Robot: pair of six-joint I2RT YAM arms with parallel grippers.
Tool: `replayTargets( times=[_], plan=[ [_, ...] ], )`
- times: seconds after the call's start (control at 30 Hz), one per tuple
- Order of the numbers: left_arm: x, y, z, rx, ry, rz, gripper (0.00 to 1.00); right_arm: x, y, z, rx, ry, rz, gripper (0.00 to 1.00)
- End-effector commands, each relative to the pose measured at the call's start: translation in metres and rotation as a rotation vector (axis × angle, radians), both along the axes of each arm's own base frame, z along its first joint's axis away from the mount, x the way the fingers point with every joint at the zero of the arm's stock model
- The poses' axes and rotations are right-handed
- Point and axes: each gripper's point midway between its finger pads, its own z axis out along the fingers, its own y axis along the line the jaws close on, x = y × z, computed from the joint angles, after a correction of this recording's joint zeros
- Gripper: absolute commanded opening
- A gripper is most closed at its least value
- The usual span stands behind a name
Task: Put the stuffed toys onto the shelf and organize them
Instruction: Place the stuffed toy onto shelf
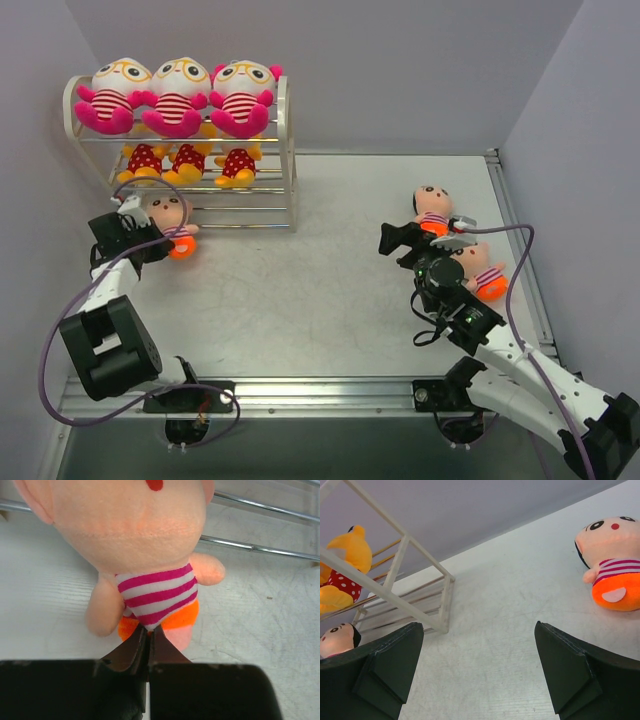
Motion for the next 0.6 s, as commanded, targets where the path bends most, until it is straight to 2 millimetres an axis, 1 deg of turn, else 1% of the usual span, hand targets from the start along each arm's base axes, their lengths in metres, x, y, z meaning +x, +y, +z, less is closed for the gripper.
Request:
replayTargets(
  times=[0.0,0.03,0.1,0.17,0.27,0.3,0.33,0.4,0.5,0.57],
  plan=[
    [0.026,0.015,0.035,0.148,-0.158,-0.089,0.02,0.002,-0.007,0.012,0.010,-0.045,-0.034,0.99],
    [0.026,0.017,0.036,0.150,-0.159,-0.085,0.02,0.002,-0.006,0.012,0.009,-0.045,-0.032,1.00],
    [0.034,0.025,0.047,0.184,-0.210,-0.084,0.02,0.002,-0.006,0.011,0.008,-0.044,-0.030,0.99],
    [0.037,0.027,0.049,0.201,-0.220,-0.091,0.02,0.003,-0.004,0.009,0.006,-0.042,-0.027,0.99],
    [0.044,0.032,0.050,0.221,-0.228,-0.096,0.02,0.003,-0.004,0.008,0.001,-0.040,-0.026,0.99],
    [0.046,0.033,0.046,0.218,-0.219,-0.096,0.02,0.004,-0.004,0.007,-0.001,-0.036,-0.029,0.99],
    [0.050,0.035,0.049,0.225,-0.226,-0.097,0.02,0.004,-0.003,0.006,-0.004,-0.034,-0.026,1.00],
    [0.054,0.038,0.046,0.229,-0.223,-0.099,0.03,0.005,-0.003,0.004,-0.007,-0.030,-0.025,0.99],
    [0.061,0.042,0.049,0.244,-0.241,-0.098,0.02,0.007,-0.002,0.002,-0.015,-0.025,-0.027,0.99],
    [0.063,0.041,0.051,0.245,-0.252,-0.111,0.03,0.007,-0.001,0.000,-0.020,-0.021,-0.027,1.00]
  ],
)
